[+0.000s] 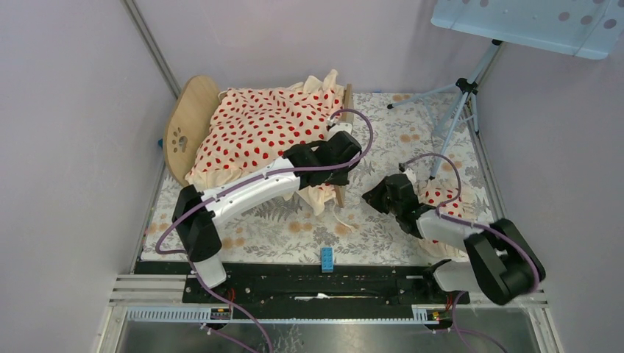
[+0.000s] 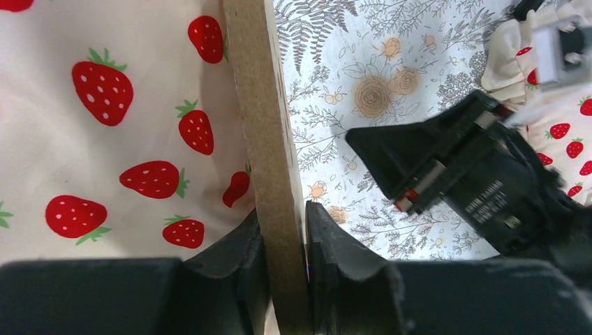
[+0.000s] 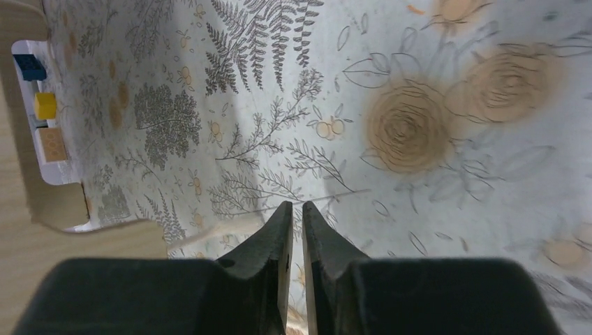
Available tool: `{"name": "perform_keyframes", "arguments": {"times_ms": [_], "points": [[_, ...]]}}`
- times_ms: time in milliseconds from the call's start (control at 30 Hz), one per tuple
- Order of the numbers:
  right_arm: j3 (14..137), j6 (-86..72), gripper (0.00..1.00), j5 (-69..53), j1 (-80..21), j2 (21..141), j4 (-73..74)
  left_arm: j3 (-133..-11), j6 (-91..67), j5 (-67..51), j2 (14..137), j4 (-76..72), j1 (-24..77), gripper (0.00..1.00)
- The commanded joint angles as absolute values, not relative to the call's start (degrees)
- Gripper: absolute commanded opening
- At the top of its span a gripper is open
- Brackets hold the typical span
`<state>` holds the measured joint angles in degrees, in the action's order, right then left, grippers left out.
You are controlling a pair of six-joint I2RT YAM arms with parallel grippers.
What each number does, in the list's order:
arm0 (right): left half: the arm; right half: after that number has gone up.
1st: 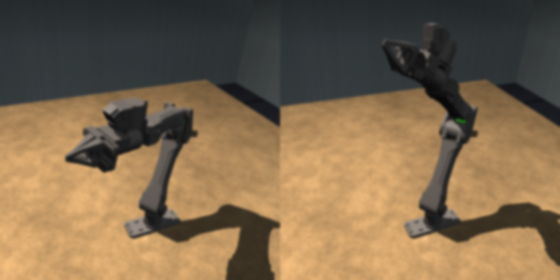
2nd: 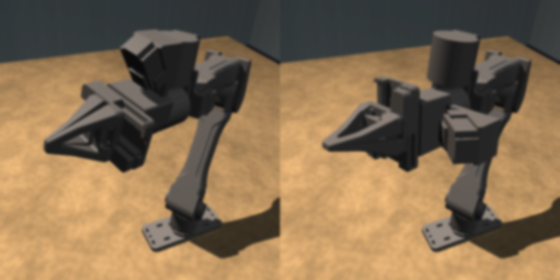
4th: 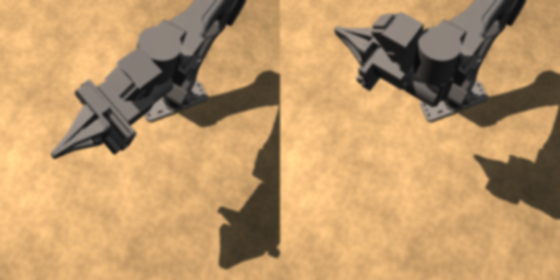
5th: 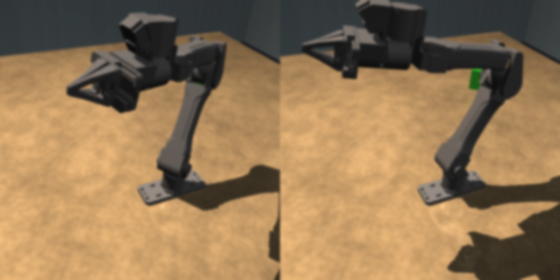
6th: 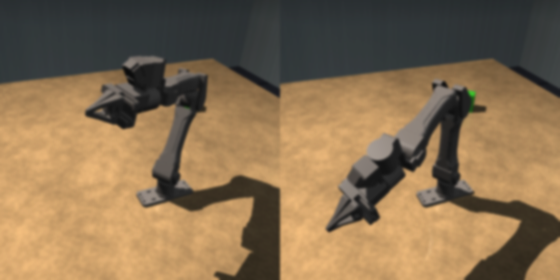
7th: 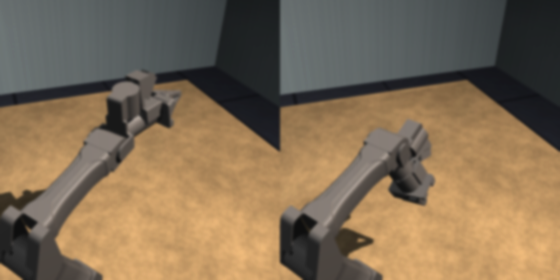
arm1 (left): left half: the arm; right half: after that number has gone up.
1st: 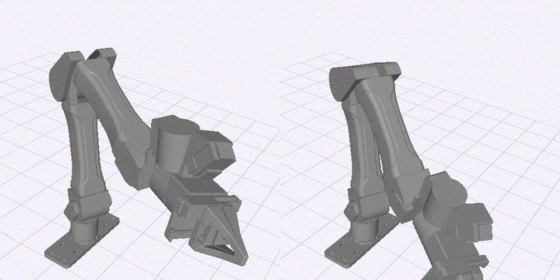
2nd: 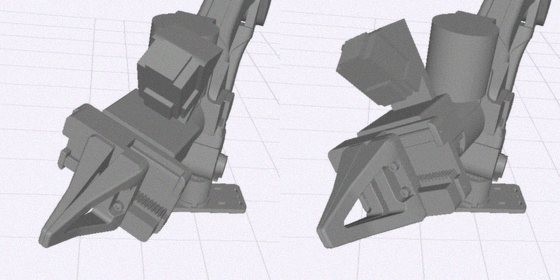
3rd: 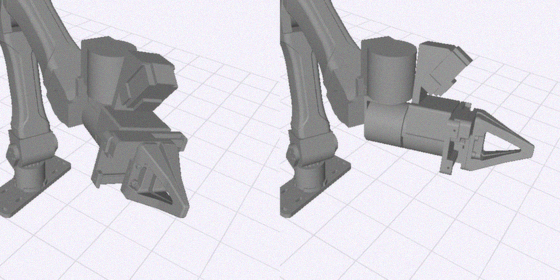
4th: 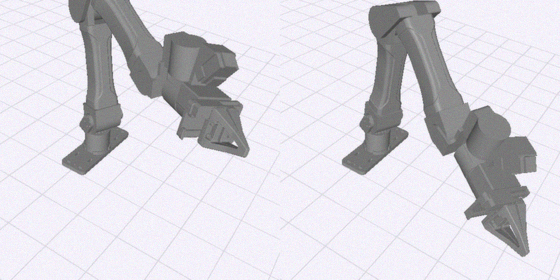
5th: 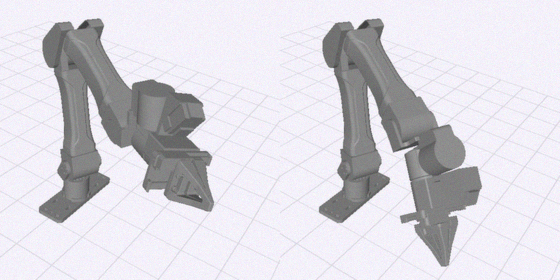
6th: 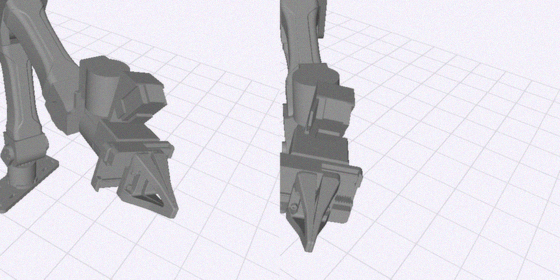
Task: Set up the pet bed
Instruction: Pick up the bed frame from the center of the board.
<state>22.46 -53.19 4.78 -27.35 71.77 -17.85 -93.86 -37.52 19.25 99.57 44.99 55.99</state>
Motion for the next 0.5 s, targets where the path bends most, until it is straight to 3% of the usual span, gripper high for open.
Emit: {"name": "perform_keyframes", "arguments": {"times_ms": [0,467], "points": [[26.01,-56.82,0.15,-1.08,-26.91,81.12,-33.4,-94.52,-35.91,19.25,93.24,35.89,54.88,0.0],[24.32,-71.89,0.01,-17.08,-28.03,107.34,-66.9,-92.33,-37.2,19.91,90.62,32.31,53.6,0.0]]}}
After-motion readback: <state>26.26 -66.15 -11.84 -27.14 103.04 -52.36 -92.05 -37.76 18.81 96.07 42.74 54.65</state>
